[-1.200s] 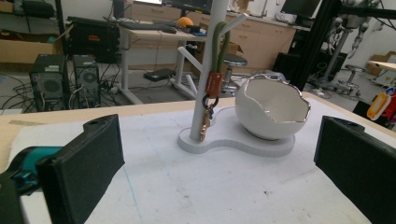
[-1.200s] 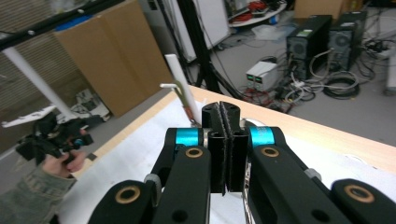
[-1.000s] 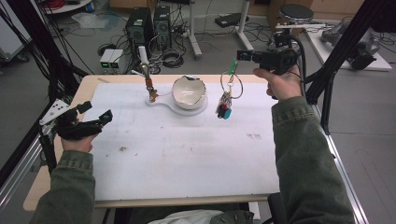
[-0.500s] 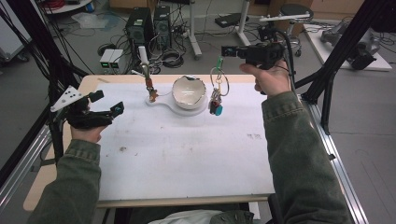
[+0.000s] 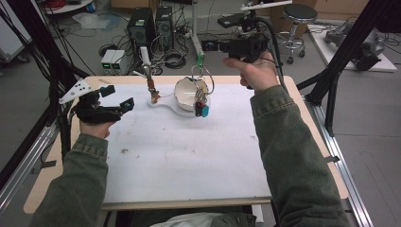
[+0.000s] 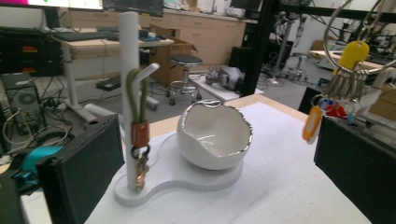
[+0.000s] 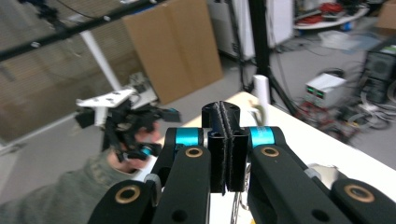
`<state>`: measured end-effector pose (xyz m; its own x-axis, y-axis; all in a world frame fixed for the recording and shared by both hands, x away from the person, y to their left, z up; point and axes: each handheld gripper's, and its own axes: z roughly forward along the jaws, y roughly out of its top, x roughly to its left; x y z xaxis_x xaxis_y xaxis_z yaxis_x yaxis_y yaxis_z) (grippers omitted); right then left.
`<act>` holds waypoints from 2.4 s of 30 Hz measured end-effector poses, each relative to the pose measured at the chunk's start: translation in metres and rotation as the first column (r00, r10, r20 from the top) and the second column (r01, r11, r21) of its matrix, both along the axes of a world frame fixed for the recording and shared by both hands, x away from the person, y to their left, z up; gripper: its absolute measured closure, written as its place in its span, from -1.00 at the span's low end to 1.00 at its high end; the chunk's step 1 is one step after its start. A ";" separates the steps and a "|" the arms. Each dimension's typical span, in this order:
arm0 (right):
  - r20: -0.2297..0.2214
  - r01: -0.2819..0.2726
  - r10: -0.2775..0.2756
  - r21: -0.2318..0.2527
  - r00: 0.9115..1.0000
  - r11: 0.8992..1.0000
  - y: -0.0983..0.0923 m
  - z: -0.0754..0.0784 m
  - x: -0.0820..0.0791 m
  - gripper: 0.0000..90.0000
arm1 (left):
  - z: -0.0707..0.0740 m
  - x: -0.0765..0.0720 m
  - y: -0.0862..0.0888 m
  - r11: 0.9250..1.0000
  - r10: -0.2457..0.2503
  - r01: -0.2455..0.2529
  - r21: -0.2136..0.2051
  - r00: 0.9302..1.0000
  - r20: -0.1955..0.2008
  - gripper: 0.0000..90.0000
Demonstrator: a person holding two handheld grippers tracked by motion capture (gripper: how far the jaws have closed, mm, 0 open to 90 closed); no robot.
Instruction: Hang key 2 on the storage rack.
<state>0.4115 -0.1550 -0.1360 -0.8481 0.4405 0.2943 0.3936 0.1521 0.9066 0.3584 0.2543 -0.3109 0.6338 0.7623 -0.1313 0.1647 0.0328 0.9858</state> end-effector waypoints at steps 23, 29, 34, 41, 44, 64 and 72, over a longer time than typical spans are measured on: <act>0.005 -0.147 0.147 -0.007 0.989 0.989 0.058 0.008 -0.004 1.00 | 0.023 0.009 -0.026 0.988 -0.135 0.136 -0.078 0.991 0.026 -0.82; -0.001 -0.168 0.168 -0.006 0.986 0.986 0.068 0.005 -0.003 1.00 | 0.025 0.012 -0.031 0.980 -0.148 0.152 -0.126 0.988 0.038 -0.75; -0.008 -0.182 0.182 0.000 0.983 0.983 0.076 0.003 -0.003 1.00 | 0.027 0.014 -0.037 0.974 -0.154 0.160 -0.161 0.987 0.050 -0.66; -0.002 -0.211 0.211 -0.010 0.978 0.978 0.088 0.003 -0.005 1.00 | 0.031 0.015 -0.048 0.972 -0.173 0.180 -0.152 0.983 0.055 -0.55; -0.006 -0.216 0.216 -0.014 0.976 0.976 0.094 0.002 -0.007 1.00 | 0.032 0.014 -0.052 0.972 -0.171 0.179 -0.152 0.983 0.060 -0.38; -0.020 -0.209 0.209 -0.022 0.978 0.978 0.104 -0.006 -0.003 1.00 | 0.023 0.008 -0.048 0.988 -0.071 0.081 -0.130 0.995 0.075 0.91; -0.033 -0.185 0.184 -0.048 0.982 0.982 0.103 -0.012 0.001 0.97 | 0.024 0.008 -0.045 0.990 -0.040 0.049 -0.130 0.996 0.075 0.92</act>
